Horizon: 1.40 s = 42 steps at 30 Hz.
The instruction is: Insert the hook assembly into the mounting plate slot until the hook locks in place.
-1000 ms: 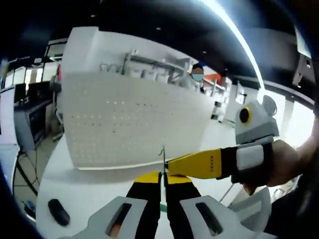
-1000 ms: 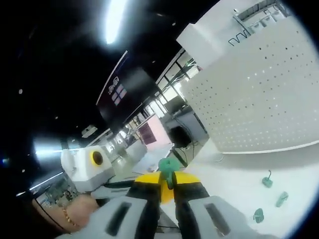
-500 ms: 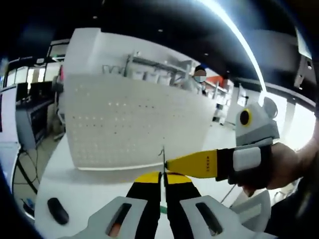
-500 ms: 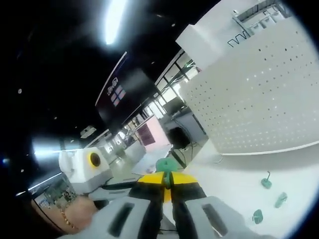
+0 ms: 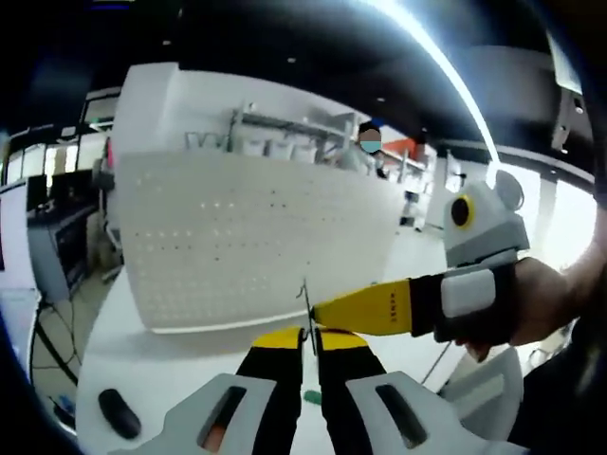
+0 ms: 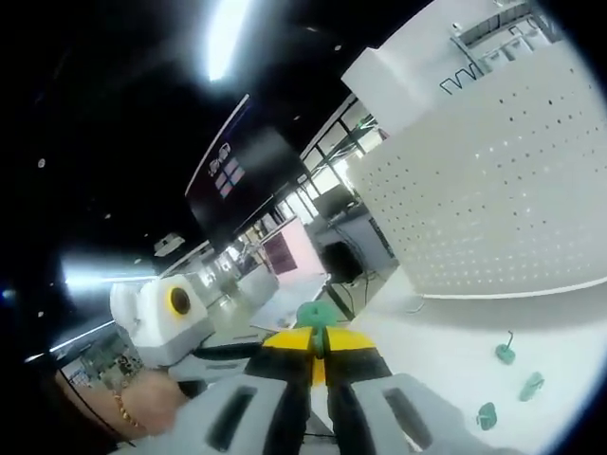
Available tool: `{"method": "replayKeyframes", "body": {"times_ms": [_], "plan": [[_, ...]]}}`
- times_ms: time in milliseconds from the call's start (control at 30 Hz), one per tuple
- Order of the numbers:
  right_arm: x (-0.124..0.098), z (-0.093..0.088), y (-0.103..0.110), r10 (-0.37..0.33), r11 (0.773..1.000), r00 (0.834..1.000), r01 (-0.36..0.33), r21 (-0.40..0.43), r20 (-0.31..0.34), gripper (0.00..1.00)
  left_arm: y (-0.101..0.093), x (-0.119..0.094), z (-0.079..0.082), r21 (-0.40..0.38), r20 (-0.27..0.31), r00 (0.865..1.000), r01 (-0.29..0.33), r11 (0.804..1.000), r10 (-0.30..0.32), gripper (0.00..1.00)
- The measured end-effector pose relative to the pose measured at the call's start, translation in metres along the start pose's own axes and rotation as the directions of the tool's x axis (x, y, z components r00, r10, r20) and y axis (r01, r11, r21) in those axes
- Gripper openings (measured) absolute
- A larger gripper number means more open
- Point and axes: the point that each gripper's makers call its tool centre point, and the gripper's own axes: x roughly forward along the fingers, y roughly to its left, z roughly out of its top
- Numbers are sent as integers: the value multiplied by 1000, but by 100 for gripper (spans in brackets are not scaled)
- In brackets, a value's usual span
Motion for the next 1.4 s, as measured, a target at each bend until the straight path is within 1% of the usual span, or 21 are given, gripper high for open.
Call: {"method": "replayKeyframes", "body": {"times_ms": [33,100,200,333,367,400,433,567,633,767,867,933,1067,1233,1333,1400], "plan": [[0,0,0,3,1000,1000,-3,-3,-2,0,-1,0,-1,-2,-2,1000,4,1000,-4,8],[0,-2,1,4,1000,1000,-4,-14,-10,0,-4,1,-3,31,-9,1000,17,999,-16,12],[1,-3,1,3,999,1000,-4,-38,-19,0,-7,2,-4,44,-17,999,30,999,-29,16],[0,-3,2,10,998,1000,-11,-60,-21,0,-8,3,-7,38,-32,999,34,999,-32,33],[0,-3,2,14,997,1000,-15,-78,-20,0,-8,3,-7,39,-37,999,35,999,-33,36],[-1,-2,-1,2,993,1000,-4,-114,-19,0,-8,4,-8,39,-41,998,38,998,-37,40],[-1,-2,0,3,994,1000,-5,-111,-20,0,-9,4,-9,36,-47,998,44,998,-42,44],[-3,-2,-4,5,994,1000,-8,-107,-25,0,-10,4,-14,23,-64,997,51,998,-49,53],[-4,-1,-4,4,994,1000,-7,-112,-24,0,-12,3,-17,3,-71,995,63,998,-63,59],[-5,-1,-7,6,994,1000,-9,-113,-25,0,-13,2,-20,3,-76,995,68,998,-68,69],[-6,1,-7,15,996,1000,-15,-91,-8,0,-15,2,-19,-12,-66,995,79,997,-79,77],[-6,1,-7,14,995,1000,-15,-96,-9,0,-17,2,-16,-21,-48,995,84,996,-85,83],[-7,3,-9,11,995,1000,-11,-99,-3,0,-21,4,-17,-17,-52,994,95,995,-95,89],[-9,4,-16,-1,995,1000,1,-104,0,0,-24,5,-16,-27,-40,994,105,994,-106,94],[-11,5,-19,-11,994,1000,12,-106,7,0,-24,6,-14,-40,-25,995,97,994,-98,100],[-13,11,-20,-22,995,999,26,-95,41,0,-25,6,-13,-43,-21,995,101,994,-102,100]]}}
